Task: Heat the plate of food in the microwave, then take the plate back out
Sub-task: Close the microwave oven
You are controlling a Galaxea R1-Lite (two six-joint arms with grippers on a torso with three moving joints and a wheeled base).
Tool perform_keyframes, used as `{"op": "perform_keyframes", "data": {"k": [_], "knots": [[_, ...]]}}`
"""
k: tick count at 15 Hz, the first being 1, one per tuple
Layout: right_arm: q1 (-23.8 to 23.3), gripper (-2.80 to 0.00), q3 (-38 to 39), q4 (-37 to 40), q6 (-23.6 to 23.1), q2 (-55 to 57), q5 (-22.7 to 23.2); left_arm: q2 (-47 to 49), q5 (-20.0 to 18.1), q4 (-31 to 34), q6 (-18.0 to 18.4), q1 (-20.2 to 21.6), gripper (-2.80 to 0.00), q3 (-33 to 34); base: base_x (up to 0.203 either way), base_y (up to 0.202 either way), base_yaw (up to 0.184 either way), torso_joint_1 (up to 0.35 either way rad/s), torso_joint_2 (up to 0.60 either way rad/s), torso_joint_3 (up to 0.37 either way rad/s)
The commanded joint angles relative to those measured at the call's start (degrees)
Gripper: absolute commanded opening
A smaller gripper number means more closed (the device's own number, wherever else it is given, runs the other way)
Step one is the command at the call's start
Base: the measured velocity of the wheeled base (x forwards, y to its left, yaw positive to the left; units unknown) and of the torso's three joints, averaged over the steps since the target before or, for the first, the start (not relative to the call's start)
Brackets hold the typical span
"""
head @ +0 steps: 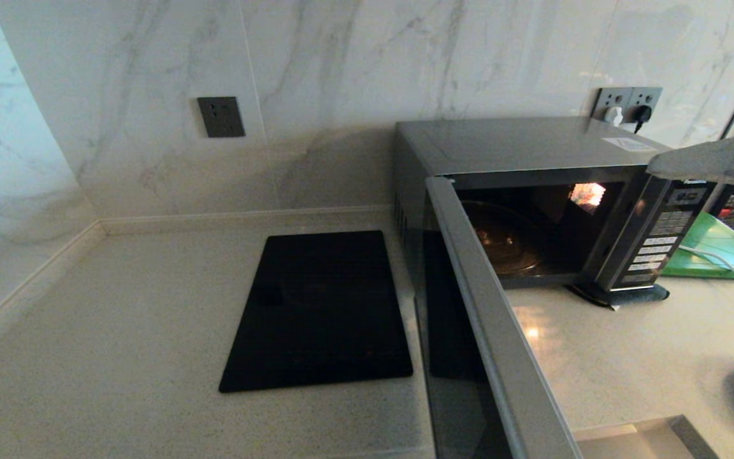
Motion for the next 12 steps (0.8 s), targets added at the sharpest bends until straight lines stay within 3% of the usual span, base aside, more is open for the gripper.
{"op": "perform_keyframes", "data": {"k": [1,6,9,12], "knots": [[5.1,-2.80,-3.9,0.2,0.3,5.6,-1.8,0.1,0.0,0.0,-0.1,0.0,-2.80,0.0,0.000,0.000,0.000,0.000,0.00,0.000],[16.5,-2.80,-15.2,1.9,0.2,14.6,-10.2,0.1,0.0,0.0,-0.1,0.0,-2.80,0.0,0.000,0.000,0.000,0.000,0.00,0.000],[22.5,-2.80,-16.4,4.5,0.2,17.6,-15.2,0.1,0.0,0.0,-0.1,0.0,-2.80,0.0,0.000,0.000,0.000,0.000,0.00,0.000],[26.1,-2.80,-16.4,13.4,0.3,17.7,-17.2,0.1,0.0,0.0,-0.1,0.0,-2.80,0.0,0.000,0.000,0.000,0.000,0.00,0.000]]}}
